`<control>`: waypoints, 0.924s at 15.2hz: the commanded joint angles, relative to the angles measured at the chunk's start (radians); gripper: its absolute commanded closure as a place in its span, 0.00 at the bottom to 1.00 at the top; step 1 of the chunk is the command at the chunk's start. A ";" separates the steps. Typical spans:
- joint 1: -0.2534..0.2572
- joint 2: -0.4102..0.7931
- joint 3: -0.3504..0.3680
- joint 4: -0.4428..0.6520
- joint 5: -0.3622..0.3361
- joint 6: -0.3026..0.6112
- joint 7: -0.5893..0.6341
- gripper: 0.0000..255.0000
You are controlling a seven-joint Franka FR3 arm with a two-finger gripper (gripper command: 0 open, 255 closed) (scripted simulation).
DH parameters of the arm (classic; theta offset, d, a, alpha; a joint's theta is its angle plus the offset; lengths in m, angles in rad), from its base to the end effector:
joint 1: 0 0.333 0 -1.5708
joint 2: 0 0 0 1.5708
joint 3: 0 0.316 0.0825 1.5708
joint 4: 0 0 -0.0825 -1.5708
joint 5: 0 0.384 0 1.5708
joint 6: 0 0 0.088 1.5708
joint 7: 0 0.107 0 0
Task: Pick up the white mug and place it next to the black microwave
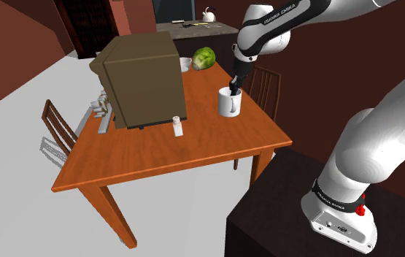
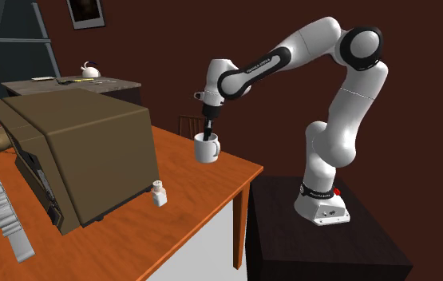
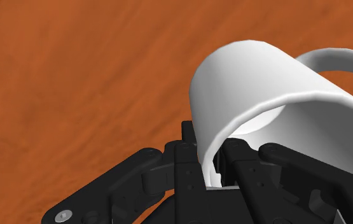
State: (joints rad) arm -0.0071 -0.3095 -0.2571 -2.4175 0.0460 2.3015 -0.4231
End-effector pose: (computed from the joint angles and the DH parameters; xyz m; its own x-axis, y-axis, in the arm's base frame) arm 0.4459 -0.1227 0.4408 0.9689 0.1290 0.2114 0.1389 -0.9898 -0.0326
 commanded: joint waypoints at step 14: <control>-0.005 -0.059 0.017 0.154 -0.019 -0.211 0.032 1.00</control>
State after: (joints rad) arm -0.0120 -0.3663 -0.2414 -2.2754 0.0272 2.1045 -0.3936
